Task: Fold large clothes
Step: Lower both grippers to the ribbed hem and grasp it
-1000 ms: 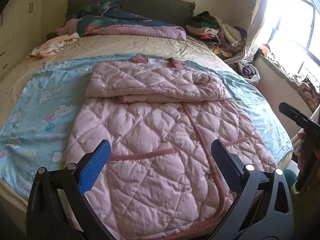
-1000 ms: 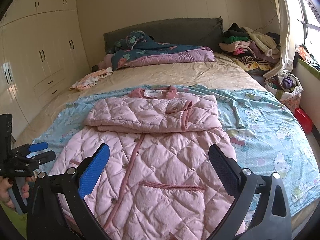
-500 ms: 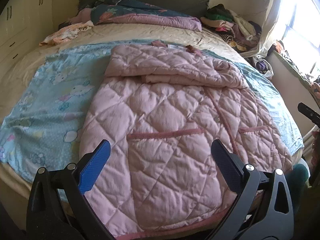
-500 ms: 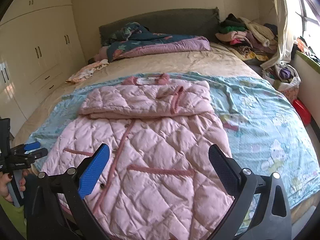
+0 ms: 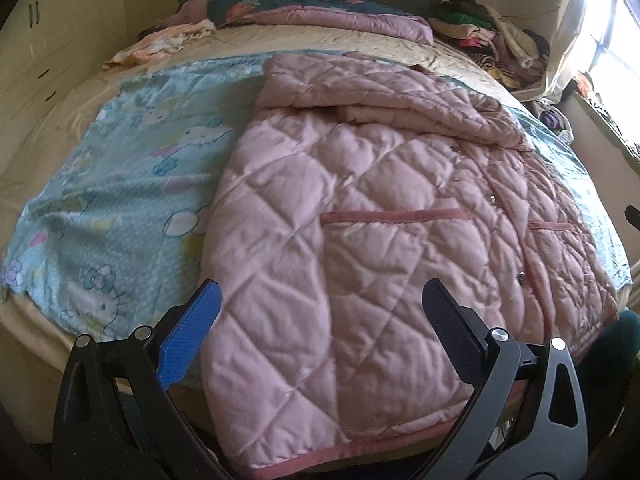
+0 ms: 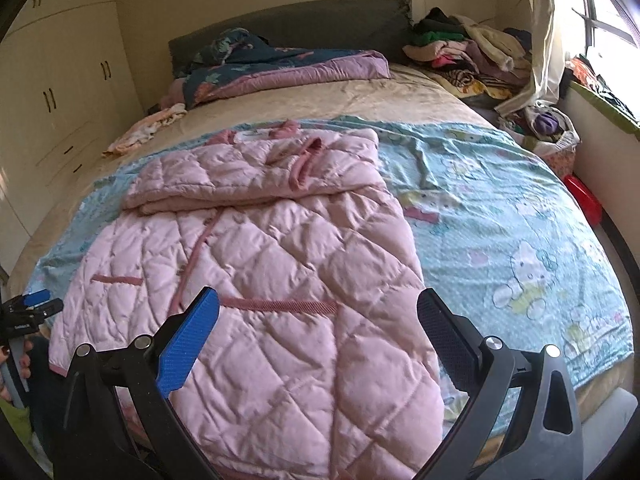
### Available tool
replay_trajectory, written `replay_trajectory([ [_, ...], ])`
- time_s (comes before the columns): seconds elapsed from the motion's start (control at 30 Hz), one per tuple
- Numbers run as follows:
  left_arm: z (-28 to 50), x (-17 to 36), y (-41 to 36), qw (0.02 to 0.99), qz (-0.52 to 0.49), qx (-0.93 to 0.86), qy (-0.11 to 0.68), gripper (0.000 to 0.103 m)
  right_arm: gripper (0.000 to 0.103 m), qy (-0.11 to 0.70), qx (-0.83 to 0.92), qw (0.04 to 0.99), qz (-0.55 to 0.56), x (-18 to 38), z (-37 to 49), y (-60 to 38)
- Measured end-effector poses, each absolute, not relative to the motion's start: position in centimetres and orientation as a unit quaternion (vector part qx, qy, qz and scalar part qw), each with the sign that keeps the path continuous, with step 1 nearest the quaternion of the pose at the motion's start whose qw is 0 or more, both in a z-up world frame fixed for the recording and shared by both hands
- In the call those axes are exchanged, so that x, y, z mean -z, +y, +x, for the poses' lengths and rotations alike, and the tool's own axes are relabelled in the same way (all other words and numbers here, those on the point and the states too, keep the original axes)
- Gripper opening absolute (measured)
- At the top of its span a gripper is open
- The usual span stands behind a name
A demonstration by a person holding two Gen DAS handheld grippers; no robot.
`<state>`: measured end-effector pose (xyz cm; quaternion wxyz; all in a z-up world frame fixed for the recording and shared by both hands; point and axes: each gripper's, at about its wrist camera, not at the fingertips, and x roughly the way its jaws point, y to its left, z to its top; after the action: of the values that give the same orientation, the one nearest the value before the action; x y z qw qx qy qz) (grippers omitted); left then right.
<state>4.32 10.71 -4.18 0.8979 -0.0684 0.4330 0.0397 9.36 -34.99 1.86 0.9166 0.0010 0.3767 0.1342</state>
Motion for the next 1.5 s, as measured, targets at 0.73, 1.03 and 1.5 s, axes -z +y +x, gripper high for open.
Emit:
replay_trajectory([
  [0.73, 2.5, 8.1, 13.7, 0.872, -0.084, -0.053, 0.479, 0.095, 0.099, 0.443, -0.088, 0.892, 0.0, 3.3, 8.0, -38.9],
  [1.03, 2.1, 9.5, 13.9, 0.865, -0.093, -0.052, 0.491, 0.095, 0.099, 0.466, -0.078, 0.881, 0.013, 4.8, 7.2, -40.6],
  [1.5, 2.3, 10.8, 14.1, 0.858, -0.114, -0.042, 0.498, 0.095, 0.099, 0.517, -0.073, 0.853, 0.011, 6.6, 6.2, -41.3],
])
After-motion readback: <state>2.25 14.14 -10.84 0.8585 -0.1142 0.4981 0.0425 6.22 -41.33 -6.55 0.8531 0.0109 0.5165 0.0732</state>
